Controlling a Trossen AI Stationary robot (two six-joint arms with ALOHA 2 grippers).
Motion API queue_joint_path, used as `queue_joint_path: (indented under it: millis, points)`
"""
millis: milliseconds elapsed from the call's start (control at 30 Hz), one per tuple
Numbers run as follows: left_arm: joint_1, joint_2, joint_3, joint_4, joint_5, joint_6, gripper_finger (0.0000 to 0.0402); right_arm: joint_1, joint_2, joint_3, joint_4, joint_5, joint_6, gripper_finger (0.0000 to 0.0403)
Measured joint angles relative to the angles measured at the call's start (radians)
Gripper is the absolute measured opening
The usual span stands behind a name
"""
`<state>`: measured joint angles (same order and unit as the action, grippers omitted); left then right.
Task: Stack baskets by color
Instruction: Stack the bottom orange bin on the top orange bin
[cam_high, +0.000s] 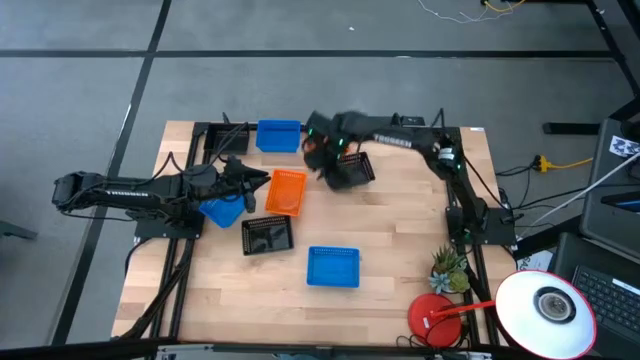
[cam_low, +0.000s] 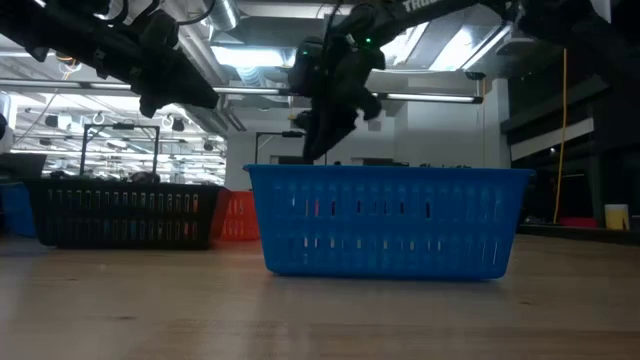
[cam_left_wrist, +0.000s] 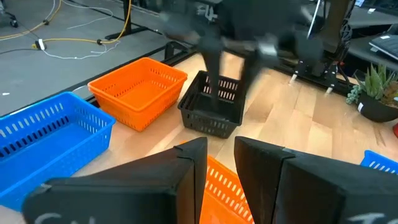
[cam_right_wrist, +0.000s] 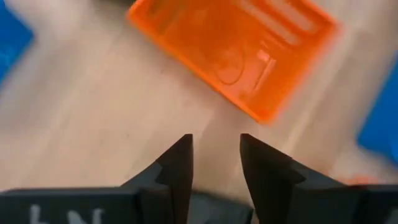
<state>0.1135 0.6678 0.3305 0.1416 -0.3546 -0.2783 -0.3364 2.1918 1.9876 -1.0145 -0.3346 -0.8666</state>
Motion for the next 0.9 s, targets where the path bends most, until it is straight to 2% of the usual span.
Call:
queue_joint_path:
  millis: [133, 267, 367, 600, 900]
  points:
    - [0.000, 0.000, 0.000, -0.007, 0.000, 0.000, 0.0073, 0.100, 0.000, -0.079, 0.093, 0.130, -0.162, 0.0133]
    - [0.000, 0.000, 0.000, -0.011, 0.000, 0.000, 0.0073, 0.168, 0.000, -0.126, 0.228, 0.264, -0.215, 0.0133]
    - [0.000, 0.000, 0.000, -0.011, 0.000, 0.000, 0.0073, 0.195, 0.000, -0.139, 0.290, 0.318, -0.270, 0.0133]
    - [0.000, 0.000, 0.000, -0.010, 0.000, 0.000, 0.0073, 0.209, 0.002, -0.186, 0.306, 0.343, -0.342, 0.0133]
    - [0.000, 0.000, 0.000, -0.010, 0.000, 0.000, 0.0073, 0.202, 0.000, -0.296, 0.536, 0.342, -0.389, 0.0133]
